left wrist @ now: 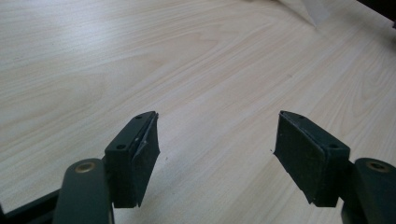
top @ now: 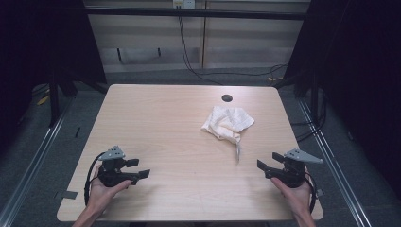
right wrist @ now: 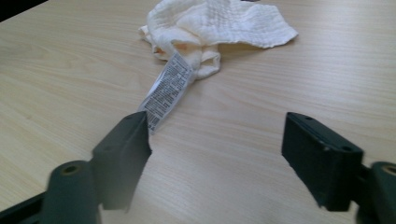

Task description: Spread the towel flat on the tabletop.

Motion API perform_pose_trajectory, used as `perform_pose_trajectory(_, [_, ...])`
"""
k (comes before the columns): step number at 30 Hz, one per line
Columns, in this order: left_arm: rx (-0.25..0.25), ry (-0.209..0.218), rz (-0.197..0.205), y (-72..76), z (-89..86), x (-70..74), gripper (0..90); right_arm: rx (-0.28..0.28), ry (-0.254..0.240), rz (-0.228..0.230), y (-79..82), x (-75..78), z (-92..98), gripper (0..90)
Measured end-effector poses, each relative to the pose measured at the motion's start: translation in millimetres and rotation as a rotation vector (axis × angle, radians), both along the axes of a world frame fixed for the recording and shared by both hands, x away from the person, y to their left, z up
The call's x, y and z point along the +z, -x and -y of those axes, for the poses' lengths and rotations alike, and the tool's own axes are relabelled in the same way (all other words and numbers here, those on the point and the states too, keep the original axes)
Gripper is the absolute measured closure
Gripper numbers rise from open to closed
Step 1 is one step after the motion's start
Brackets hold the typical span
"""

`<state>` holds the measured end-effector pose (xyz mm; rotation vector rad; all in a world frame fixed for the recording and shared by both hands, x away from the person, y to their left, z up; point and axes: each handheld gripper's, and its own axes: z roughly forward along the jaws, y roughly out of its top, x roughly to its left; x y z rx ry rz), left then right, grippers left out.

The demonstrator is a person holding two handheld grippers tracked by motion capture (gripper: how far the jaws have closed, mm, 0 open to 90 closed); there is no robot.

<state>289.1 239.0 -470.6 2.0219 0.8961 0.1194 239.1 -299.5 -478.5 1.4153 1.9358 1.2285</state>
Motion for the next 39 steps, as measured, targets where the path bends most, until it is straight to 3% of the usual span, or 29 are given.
perform_pose_trajectory(3, [0.003,0.01,0.001,0.2,-1.2,1.5,30.3,0.005,0.005,-0.053,-1.0,-3.4,-3.5,32.4])
perform_pose_trajectory(5, [0.004,0.011,0.003,0.3,-1.5,1.6,30.4,0.011,0.006,-0.08,-1.8,-4.6,-5.1,31.7])
perform_pose_trajectory(6, [0.004,0.02,-0.002,0.2,-1.5,1.0,30.4,0.021,-0.003,-0.082,-1.4,-4.3,-4.9,34.9])
perform_pose_trajectory(11, [-0.007,0.025,-0.011,0.0,-0.5,0.6,30.0,0.034,-0.022,-0.086,-1.7,-2.8,-2.6,33.0])
perform_pose_trajectory(14, [-0.021,0.027,0.008,1.1,1.5,1.1,29.6,0.049,-0.012,-0.096,-3.2,-0.8,-3.1,30.2])
perform_pose_trajectory(18, [-0.028,0.022,0.003,2.4,2.3,0.7,29.5,0.091,-0.011,-0.078,-5.9,6.4,-4.3,30.2])
perform_pose_trajectory(22, [-0.026,0.017,-0.001,3.2,2.1,-0.1,29.5,0.127,-0.005,-0.089,-9.3,9.2,-8.0,30.0])
perform_pose_trajectory(23, [-0.027,0.025,-0.011,2.5,2.0,-0.8,29.8,0.158,-0.032,-0.101,-13.2,11.4,-8.5,30.8])
perform_pose_trajectory(29, [-0.031,0.015,-0.007,3.5,5.0,-0.4,31.3,0.179,-0.025,-0.085,-31.0,21.2,-12.3,35.6])
perform_pose_trajectory(32, [-0.034,0.015,-0.004,3.0,4.6,0.0,30.0,0.208,-0.059,-0.077,-40.4,25.3,-13.6,37.5])
perform_pose_trajectory(34, [-0.031,0.019,-0.003,3.0,4.4,0.5,29.9,0.22,-0.058,-0.079,-43.4,26.1,-15.6,36.5])
perform_pose_trajectory(35, [-0.02,0.01,-0.016,1.8,3.8,-0.3,30.2,0.25,-0.032,-0.104,-48.4,28.1,-18.7,40.8])
perform_pose_trajectory(37, [-0.007,0.01,-0.027,0.3,2.6,-1.8,29.7,0.255,-0.017,-0.115,-51.3,30.3,-21.2,39.3])
perform_pose_trajectory(39, [-0.004,0.012,-0.031,-1.0,0.7,-2.2,29.9,0.262,-0.029,-0.115,-55.2,32.0,-22.4,38.8])
